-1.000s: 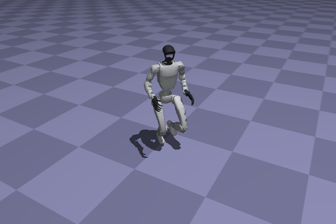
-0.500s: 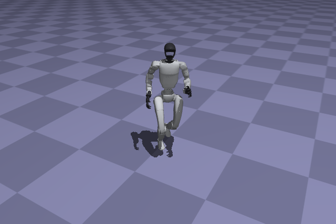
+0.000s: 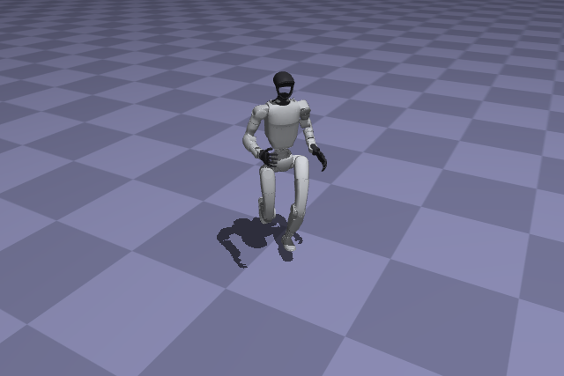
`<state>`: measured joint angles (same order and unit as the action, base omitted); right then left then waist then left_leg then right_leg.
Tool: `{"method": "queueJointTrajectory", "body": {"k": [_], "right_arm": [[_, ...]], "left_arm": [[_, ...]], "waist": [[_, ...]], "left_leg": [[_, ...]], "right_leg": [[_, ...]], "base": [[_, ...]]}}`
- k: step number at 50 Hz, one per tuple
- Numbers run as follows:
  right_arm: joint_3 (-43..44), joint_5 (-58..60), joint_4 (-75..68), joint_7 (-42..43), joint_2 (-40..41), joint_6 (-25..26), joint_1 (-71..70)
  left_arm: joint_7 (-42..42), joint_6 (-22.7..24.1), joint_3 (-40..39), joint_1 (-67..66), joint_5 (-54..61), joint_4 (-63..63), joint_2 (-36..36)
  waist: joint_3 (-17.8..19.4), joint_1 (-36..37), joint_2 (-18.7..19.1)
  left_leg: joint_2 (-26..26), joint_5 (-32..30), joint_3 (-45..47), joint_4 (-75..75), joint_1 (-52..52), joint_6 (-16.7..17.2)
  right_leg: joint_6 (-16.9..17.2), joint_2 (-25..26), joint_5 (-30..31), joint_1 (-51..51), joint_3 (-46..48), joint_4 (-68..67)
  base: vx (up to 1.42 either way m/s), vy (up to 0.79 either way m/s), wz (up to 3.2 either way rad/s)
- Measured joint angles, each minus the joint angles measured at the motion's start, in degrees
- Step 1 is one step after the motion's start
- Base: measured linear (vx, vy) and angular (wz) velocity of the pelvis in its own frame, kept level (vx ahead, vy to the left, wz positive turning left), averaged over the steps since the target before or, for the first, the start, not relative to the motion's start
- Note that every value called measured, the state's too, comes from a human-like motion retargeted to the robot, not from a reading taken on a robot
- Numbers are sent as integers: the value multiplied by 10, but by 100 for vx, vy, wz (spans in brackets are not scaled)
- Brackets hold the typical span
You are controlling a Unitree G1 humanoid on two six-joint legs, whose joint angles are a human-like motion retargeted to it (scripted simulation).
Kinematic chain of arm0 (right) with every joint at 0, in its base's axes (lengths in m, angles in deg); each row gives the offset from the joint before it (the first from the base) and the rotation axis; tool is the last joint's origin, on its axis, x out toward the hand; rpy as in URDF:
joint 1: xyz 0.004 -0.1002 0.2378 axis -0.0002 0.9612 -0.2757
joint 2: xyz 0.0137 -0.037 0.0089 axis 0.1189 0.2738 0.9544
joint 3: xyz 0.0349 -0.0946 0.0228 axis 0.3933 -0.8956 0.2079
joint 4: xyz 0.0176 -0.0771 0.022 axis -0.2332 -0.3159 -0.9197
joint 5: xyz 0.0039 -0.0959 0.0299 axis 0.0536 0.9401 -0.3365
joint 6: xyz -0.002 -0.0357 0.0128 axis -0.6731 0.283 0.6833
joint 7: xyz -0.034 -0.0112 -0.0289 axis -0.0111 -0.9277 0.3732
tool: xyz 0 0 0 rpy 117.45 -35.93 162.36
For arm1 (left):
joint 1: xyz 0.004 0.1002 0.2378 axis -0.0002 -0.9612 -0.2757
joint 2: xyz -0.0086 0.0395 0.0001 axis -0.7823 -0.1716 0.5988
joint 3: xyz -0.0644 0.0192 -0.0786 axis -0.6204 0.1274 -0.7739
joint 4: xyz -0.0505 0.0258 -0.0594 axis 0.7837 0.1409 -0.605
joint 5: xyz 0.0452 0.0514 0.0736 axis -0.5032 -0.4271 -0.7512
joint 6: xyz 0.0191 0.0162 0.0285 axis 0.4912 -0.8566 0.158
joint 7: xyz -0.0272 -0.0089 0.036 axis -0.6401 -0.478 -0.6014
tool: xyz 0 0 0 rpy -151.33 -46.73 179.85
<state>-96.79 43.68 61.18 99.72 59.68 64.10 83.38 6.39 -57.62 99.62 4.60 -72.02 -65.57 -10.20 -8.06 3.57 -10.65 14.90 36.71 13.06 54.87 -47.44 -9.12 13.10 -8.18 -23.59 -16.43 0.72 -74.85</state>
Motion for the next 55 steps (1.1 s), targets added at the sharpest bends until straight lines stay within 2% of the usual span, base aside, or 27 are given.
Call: {"method": "queueJointTrajectory", "body": {"k": [2,4,7,10,13,15,17,19,20,22,25,27,30,33,36,38,40,42,44,48,50,52,55], "right_arm": [[-5,18,-14,0,16,6,28],[-11,37,-45,2,38,18,57],[-21,43,-122,-7,65,28,93],[-28,12,-174,-37,59,26,150],[-23,-23,-183,-61,39,27,211],[-14,-38,-183,-70,30,29,250],[-3,-46,-177,-69,28,32,272],[-1,-49,-168,-64,26,33,278],[-2,-49,-165,-61,25,33,275],[-6,-44,-158,-52,22,34,243],[-14,-20,-153,-33,13,41,147],[-17,-8,-141,-18,9,39,74],[-8,-9,-90,-5,0,28,8],[2,-18,-35,-5,-7,13,-14],[9,-16,5,-16,-9,5,-9],[10,-7,13,-22,-5,5,3],[7,8,4,-23,3,8,27],[2,32,-22,-21,18,18,58],[-5,53,-65,-20,37,29,84],[-19,47,-160,-46,50,32,136],[-21,30,-182,-63,38,30,171],[-17,12,-190,-75,26,30,207],[-3,-10,-193,-85,17,34,261]], "left_arm": [[24,-2,-1,16,-19,-3,10],[56,-8,1,66,-47,-10,16],[108,-23,12,194,-83,-31,23],[119,-21,16,291,-80,-16,30],[107,5,18,346,-56,24,25],[96,29,32,366,-48,45,18],[85,44,46,370,-52,65,12],[73,47,58,360,-56,77,9],[67,45,65,350,-57,79,10],[55,29,73,322,-57,70,13],[43,-4,74,274,-56,31,18],[30,-15,66,228,-51,11,19],[0,-13,45,136,-34,9,4],[-26,0,19,62,-14,11,-17],[-31,1,-2,15,-5,7,-24],[-23,-1,-10,3,-9,7,-20],[-11,-1,-12,8,-24,7,-13],[13,-4,-12,41,-51,7,-7],[44,-13,-6,109,-84,-1,-4],[90,-26,20,271,-120,-19,6],[90,-22,25,323,-115,-8,10],[83,-7,30,358,-105,8,7],[67,23,50,388,-100,26,-4]], "waist": [[4,-16,-9],[14,-34,-14],[23,-69,-11],[18,-109,16],[20,-124,77],[15,-127,114],[11,-119,145],[15,-109,161],[17,-103,163],[30,-84,162],[49,-46,149],[45,-15,138],[37,21,106],[26,37,62],[6,28,25],[0,15,7],[1,0,-3],[7,-18,-9],[15,-38,-10],[16,-89,12],[14,-112,38],[16,-123,76],[7,-131,126]], "left_leg": [[17,28,-3,69,7,-35],[21,73,-12,127,24,-59],[18,119,-33,135,79,-59],[22,117,-52,74,182,-51],[-45,70,-74,46,280,18],[-95,8,-84,57,316,67],[-143,-54,-91,112,324,97],[-178,-98,-93,201,320,106],[-192,-112,-90,252,316,103],[-226,-102,-84,363,286,78],[-262,-37,-81,500,188,10],[-259,5,-78,520,91,-22],[-211,34,-55,430,0,-35],[-134,34,-18,219,-21,-13],[-47,18,-2,11,-13,9],[-5,12,-2,-23,-5,0],[17,20,-2,38,-9,-25],[31,49,-8,111,-4,-55],[28,84,-24,152,16,-59],[30,116,-50,119,115,-59],[16,106,-63,77,187,-38],[-29,79,-76,55,251,6],[-98,-2,-89,55,307,74]], "right_leg": [[3,-27,29,-15,3,-98],[-18,-54,23,-55,6,-196],[-70,-78,-40,-167,2,-282],[-93,-67,-113,-269,-2,-243],[-97,6,-140,-309,36,-79],[-89,69,-142,-319,51,59],[-90,124,-131,-317,58,145],[-107,154,-133,-313,64,135],[-121,162,-142,-313,66,106],[-156,172,-181,-300,68,41],[-192,172,-251,-262,64,-11],[-191,170,-264,-228,56,9],[-156,146,-247,-141,33,57],[-93,94,-178,-52,16,102],[-34,36,-89,-9,13,91],[-9,6,-42,3,10,39],[2,-19,-3,4,10,-44],[-3,-45,16,-18,13,-144],[-31,-66,7,-70,16,-226],[-85,-78,-81,-217,5,-274],[-96,-58,-115,-272,12,-219],[-98,-11,-130,-301,37,-113],[-84,77,-130,-322,57,87]], "base": [[0,0,0],[-3,-2,-3],[-4,-3,-3],[4,8,-21],[9,-3,-51],[5,-8,-40],[-3,-8,-36],[-7,-6,-26],[-7,-6,-15],[-6,-7,-3],[-5,-7,15],[0,0,0],[3,3,16],[9,8,31],[4,9,42],[-2,6,42],[-5,2,28],[-2,0,10],[-5,-5,4],[1,4,-6],[6,5,-33],[9,-4,-50],[5,-8,-42]]}}
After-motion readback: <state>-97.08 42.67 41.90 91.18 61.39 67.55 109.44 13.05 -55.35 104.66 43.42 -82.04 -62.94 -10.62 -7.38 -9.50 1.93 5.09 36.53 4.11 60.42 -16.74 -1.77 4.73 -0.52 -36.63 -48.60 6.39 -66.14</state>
